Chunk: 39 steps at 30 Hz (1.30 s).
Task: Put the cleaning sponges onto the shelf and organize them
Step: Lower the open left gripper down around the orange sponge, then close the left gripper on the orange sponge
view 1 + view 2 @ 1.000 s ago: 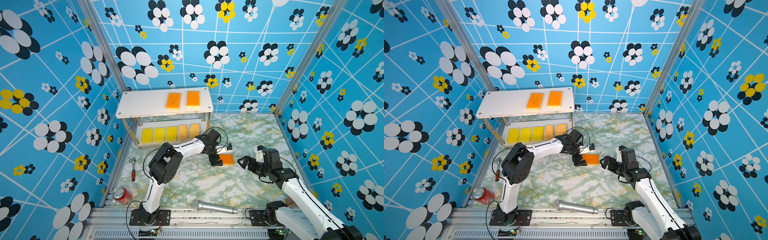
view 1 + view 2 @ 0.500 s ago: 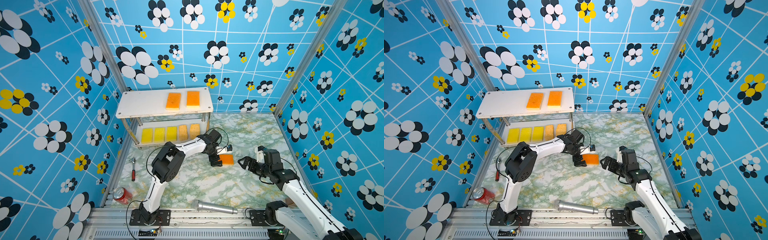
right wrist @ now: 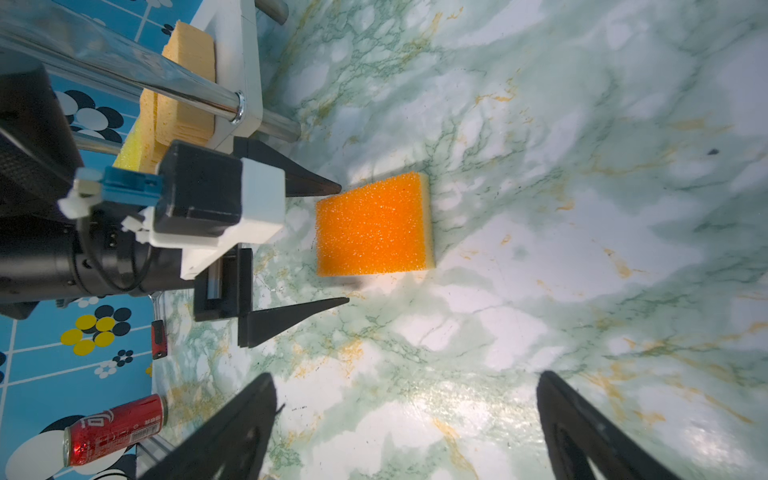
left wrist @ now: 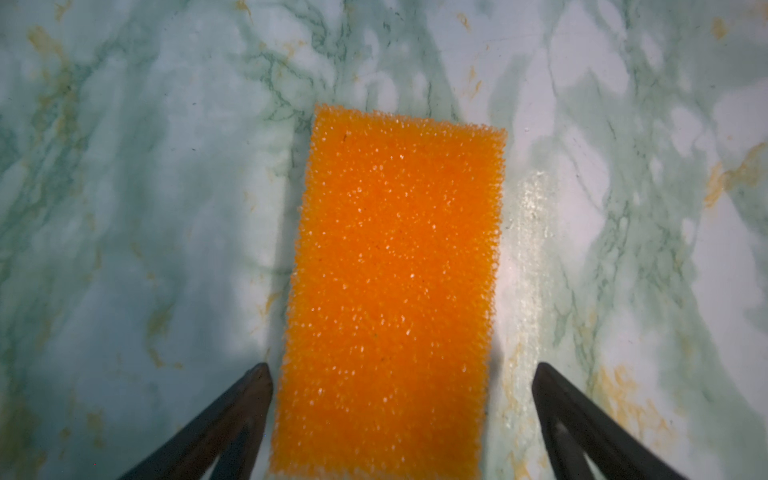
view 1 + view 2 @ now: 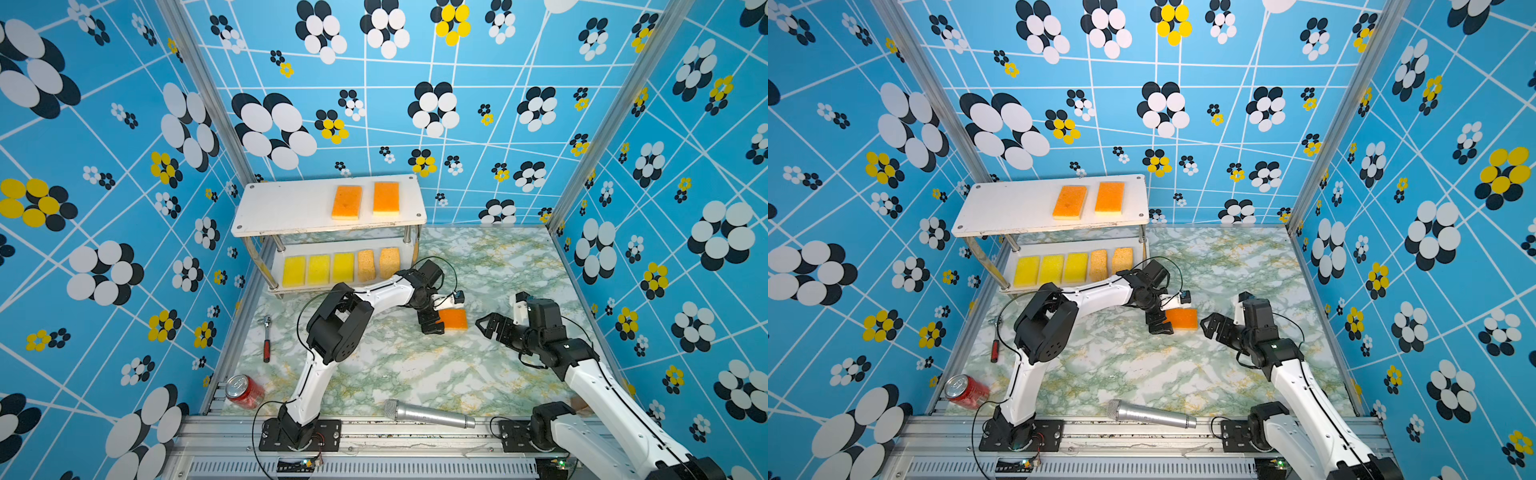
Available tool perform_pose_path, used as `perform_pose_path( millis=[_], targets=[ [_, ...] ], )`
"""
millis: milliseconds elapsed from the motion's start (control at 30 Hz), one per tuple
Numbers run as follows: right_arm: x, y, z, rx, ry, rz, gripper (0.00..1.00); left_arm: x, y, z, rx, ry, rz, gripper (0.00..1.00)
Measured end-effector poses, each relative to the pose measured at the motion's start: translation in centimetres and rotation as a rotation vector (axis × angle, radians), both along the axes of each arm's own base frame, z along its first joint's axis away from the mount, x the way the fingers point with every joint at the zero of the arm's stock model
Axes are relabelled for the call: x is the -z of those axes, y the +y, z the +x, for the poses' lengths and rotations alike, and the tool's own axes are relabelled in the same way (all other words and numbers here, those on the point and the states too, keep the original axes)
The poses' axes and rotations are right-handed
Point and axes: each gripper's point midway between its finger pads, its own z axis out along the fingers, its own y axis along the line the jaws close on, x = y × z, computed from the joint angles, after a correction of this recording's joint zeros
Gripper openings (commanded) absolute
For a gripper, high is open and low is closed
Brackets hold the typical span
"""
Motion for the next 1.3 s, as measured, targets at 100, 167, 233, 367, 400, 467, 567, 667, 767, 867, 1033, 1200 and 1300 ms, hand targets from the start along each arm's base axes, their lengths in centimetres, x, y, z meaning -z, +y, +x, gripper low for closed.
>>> perform_pose_path(
  millis=[100, 167, 233, 367, 400, 467, 567, 667, 767, 867, 1033, 1200, 1300],
  targets=[
    [0.0, 0.0, 0.0, 0.000, 0.000, 0.000, 0.99, 0.1, 0.1, 0.1, -0.003, -0.006, 0.006, 0.99],
    [0.0, 0.0, 0.0, 0.001, 0.000, -0.001, 0.99, 0.2, 0.2, 0.2, -0.007, -0.011, 0.014, 0.99],
    [0.0, 0.0, 0.0, 0.002, 0.000, -0.002, 0.99, 0.4, 0.2, 0.3, -0.009, -0.015, 0.024, 0.99],
    [0.0, 0.0, 0.0, 0.002, 0.000, -0.002, 0.99, 0.8, 0.5, 0.5, -0.018, -0.027, 0.043, 0.99],
    [0.0, 0.0, 0.0, 0.002, 0.000, -0.002, 0.99, 0.8, 0.4, 0.5, -0.018, -0.032, 0.047, 0.99],
    [0.0, 0.0, 0.0, 0.002, 0.000, -0.002, 0.99, 0.9, 0.5, 0.6, -0.020, -0.039, 0.054, 0.99],
    [0.0, -0.1, 0.0, 0.002, 0.000, -0.002, 0.99, 0.9, 0.4, 0.7, -0.023, -0.053, 0.066, 0.99],
    [0.0, -0.1, 0.0, 0.002, 0.000, -0.002, 0.99, 1.0, 0.3, 0.9, -0.026, -0.064, 0.074, 0.99],
    [0.0, -0.1, 0.0, 0.002, 0.000, -0.002, 0.99, 1.0, 0.0, 1.1, -0.028, -0.081, 0.084, 0.99],
    [0.0, -0.1, 0.0, 0.002, 0.000, -0.003, 0.99, 0.8, -0.3, 1.4, -0.029, -0.108, 0.098, 0.99],
    [0.0, -0.1, 0.0, 0.003, 0.000, -0.003, 0.99, 0.8, -0.4, 1.3, -0.029, -0.118, 0.104, 0.95],
    [0.0, -0.1, 0.0, 0.004, -0.001, -0.005, 0.99, 0.8, -0.4, 1.3, -0.031, -0.116, 0.105, 0.86],
    [0.0, -0.1, 0.0, 0.005, -0.001, -0.005, 0.99, 0.9, -0.4, 1.2, -0.043, -0.112, 0.108, 0.76]
  ],
)
